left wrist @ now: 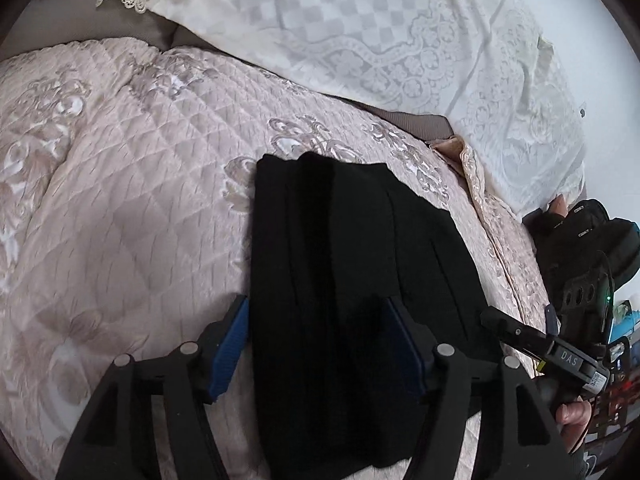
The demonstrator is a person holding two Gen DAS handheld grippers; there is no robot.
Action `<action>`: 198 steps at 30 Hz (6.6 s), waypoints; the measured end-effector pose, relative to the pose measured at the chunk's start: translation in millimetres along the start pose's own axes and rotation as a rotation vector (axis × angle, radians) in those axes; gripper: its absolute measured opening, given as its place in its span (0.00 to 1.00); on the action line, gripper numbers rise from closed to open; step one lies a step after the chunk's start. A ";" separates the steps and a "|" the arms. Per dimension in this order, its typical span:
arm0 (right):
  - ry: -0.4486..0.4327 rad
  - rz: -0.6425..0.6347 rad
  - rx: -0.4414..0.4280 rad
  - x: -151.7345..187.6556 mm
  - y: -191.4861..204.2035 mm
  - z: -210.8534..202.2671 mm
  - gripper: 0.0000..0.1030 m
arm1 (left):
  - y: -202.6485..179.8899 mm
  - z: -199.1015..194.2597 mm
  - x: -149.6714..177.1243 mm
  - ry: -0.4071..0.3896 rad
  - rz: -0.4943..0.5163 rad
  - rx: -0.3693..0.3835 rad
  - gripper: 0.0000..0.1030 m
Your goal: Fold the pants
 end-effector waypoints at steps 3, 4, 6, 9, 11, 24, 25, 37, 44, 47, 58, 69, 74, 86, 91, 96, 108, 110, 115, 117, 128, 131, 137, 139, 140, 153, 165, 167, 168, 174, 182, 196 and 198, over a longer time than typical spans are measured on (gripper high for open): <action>-0.001 0.020 -0.018 -5.6 0.4 6.5 0.52 | -0.5 8.5 -4.2 -0.003 -0.014 0.007 0.71; 0.001 0.024 -0.022 -6.6 1.0 9.2 0.52 | -0.1 11.2 -5.2 -0.006 -0.022 0.010 0.71; 0.009 0.021 -0.022 -7.5 2.4 14.8 0.52 | -0.3 13.9 -4.7 -0.010 -0.022 0.007 0.71; 0.022 -0.001 -0.006 -7.9 5.8 20.2 0.52 | -3.4 11.8 -1.5 -0.007 0.011 -0.004 0.70; 0.037 -0.008 -0.010 -6.5 11.2 19.4 0.52 | -4.4 6.8 1.7 -0.003 0.007 0.001 0.63; 0.022 -0.045 -0.025 -8.0 24.9 4.1 0.14 | -11.3 -8.1 -2.5 -0.005 -0.001 -0.002 0.31; 0.016 -0.057 -0.024 -9.7 28.8 2.2 0.14 | -13.0 -9.3 -3.5 -0.008 0.004 -0.002 0.31; -0.034 -0.148 -0.090 -33.5 80.1 -8.5 0.13 | -29.3 -34.5 -41.6 -0.090 0.093 0.003 0.22; -0.038 -0.151 -0.138 -50.3 107.9 20.9 0.13 | -1.4 -39.1 -78.1 -0.131 0.127 -0.048 0.19; -0.042 -0.160 -0.164 -60.6 127.4 38.6 0.13 | 15.7 -38.6 -96.0 -0.150 0.125 -0.069 0.19; 0.045 -0.130 -0.141 -69.5 134.4 120.3 0.20 | 96.1 -7.3 -115.6 -0.095 0.086 -0.171 0.21; -0.043 -0.269 0.024 -57.8 114.9 85.7 0.36 | 106.9 -58.5 -107.0 -0.187 0.074 -0.227 0.26; -0.044 -0.395 0.026 -23.6 144.0 76.5 0.35 | 54.3 -68.5 -79.8 -0.190 0.172 -0.140 0.27; -0.001 -0.473 0.087 -2.8 145.7 75.6 0.32 | 51.3 -57.4 -51.8 -0.116 0.219 -0.301 0.28; -0.012 -0.479 0.082 10.3 149.9 50.7 0.41 | 41.7 -81.1 -36.8 -0.119 0.203 -0.332 0.28; -0.016 -0.483 0.104 33.3 150.4 32.9 0.45 | 34.0 -97.7 -15.6 -0.113 0.206 -0.357 0.28; -0.001 -0.505 0.176 68.5 133.2 47.2 0.46 | 52.1 -87.2 14.6 -0.063 0.222 -0.418 0.28; -0.014 -0.518 0.183 67.3 132.3 52.3 0.47 | 56.0 -82.6 17.1 -0.057 0.220 -0.427 0.28; -0.009 -0.498 0.187 65.9 131.4 59.6 0.50 | 56.1 -76.9 20.0 -0.066 0.240 -0.438 0.34; 0.000 -0.496 0.194 67.3 130.6 62.2 0.51 | 57.2 -74.6 20.4 -0.059 0.238 -0.435 0.39; 0.005 -0.523 0.216 70.4 130.9 65.7 0.54 | 60.9 -72.1 20.5 -0.057 0.230 -0.428 0.47; 0.007 -0.510 0.204 69.9 129.8 66.1 0.55 | 60.7 -71.5 20.2 -0.057 0.241 -0.438 0.48; 0.004 -0.509 0.202 70.3 129.3 66.3 0.55 | 61.6 -71.6 20.0 -0.058 0.235 -0.434 0.48; 0.004 -0.509 0.202 70.3 129.2 66.3 0.55 | 61.8 -71.5 19.9 -0.059 0.238 -0.437 0.49; 0.004 -0.509 0.201 70.6 129.6 66.3 0.55 | 61.3 -71.4 20.0 -0.059 0.238 -0.438 0.49; 0.002 -0.509 0.201 71.2 129.9 66.2 0.55 | 60.2 -71.2 20.6 -0.059 0.237 -0.440 0.49; 0.002 -0.509 0.201 71.7 130.0 66.5 0.55 | 59.3 -70.9 21.1 -0.058 0.230 -0.432 0.52; 0.002 -0.509 0.202 71.6 130.0 66.3 0.55 | 59.3 -70.9 21.1 -0.058 0.231 -0.433 0.52; 0.002 -0.509 0.202 71.6 130.0 66.3 0.55 | 59.3 -71.0 21.2 -0.057 0.231 -0.433 0.52; 0.001 -0.509 0.202 71.6 130.1 66.3 0.55 | 58.8 -70.8 21.3 -0.057 0.225 -0.425 0.54; 0.001 -0.509 0.202 71.6 130.4 66.3 0.55 | 58.8 -70.6 21.7 -0.056 0.232 -0.432 0.54; 0.001 -0.508 0.202 71.6 130.5 66.0 0.55 | 62.4 -70.7 20.9 -0.053 0.222 -0.444 0.61; 0.000 -0.509 0.202 71.5 130.4 65.9 0.55 | 62.0 -70.9 20.8 -0.052 0.224 -0.447 0.61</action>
Point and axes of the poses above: each gripper's, at about its wrist camera, not at the fingertips, and z roughly the way its jaws point, y to its left, x to its underside, the point moved 9 cm from there along z, roughly the way its jaws point, and after that the axes turned 10 degrees about -y, right-handed, at the moved point
